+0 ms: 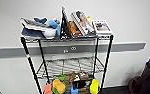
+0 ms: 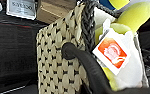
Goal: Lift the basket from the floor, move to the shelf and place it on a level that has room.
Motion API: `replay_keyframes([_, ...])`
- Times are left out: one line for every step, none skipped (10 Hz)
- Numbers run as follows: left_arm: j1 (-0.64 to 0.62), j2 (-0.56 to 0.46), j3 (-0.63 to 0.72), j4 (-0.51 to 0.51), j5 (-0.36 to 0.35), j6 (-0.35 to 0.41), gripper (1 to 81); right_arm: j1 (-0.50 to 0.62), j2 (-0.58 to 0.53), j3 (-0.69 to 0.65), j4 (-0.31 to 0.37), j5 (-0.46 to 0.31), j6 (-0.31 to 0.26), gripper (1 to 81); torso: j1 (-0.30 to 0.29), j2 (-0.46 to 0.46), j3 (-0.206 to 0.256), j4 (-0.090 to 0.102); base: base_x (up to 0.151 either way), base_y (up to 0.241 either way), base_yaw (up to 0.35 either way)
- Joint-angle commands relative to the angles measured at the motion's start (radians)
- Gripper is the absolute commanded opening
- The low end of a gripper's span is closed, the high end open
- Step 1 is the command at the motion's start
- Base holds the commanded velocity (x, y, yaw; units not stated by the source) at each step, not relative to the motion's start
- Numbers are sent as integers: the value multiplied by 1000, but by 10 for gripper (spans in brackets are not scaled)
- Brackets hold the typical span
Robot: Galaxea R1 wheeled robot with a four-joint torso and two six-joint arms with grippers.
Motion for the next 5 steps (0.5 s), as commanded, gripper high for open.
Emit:
replay_keyframes([-119, -28, 35, 6, 42, 18, 10, 127, -27, 34, 3, -5, 3, 10, 0, 0, 0, 0, 132, 0, 0])
replay_keyframes([-119, -26, 35, 6, 42, 18, 10, 126, -27, 34, 4, -5, 3, 10, 0, 0, 0, 0, 127, 0, 0])
replay_keyframes([-119, -26, 35, 6, 42, 18, 10, 127, -27, 36, 4, -5, 3, 10, 0, 0, 0, 0, 126, 0, 0])
replay_keyframes([-119, -26, 35, 6, 42, 18, 10, 127, -27, 37, 4, -5, 3, 10, 0, 0, 0, 0, 124, 0, 0])
replay_keyframes([-119, -26, 35, 6, 42, 16, 10, 127, -27, 37, 4, -5, 3, 10, 0, 0, 0, 0, 114, 0, 0])
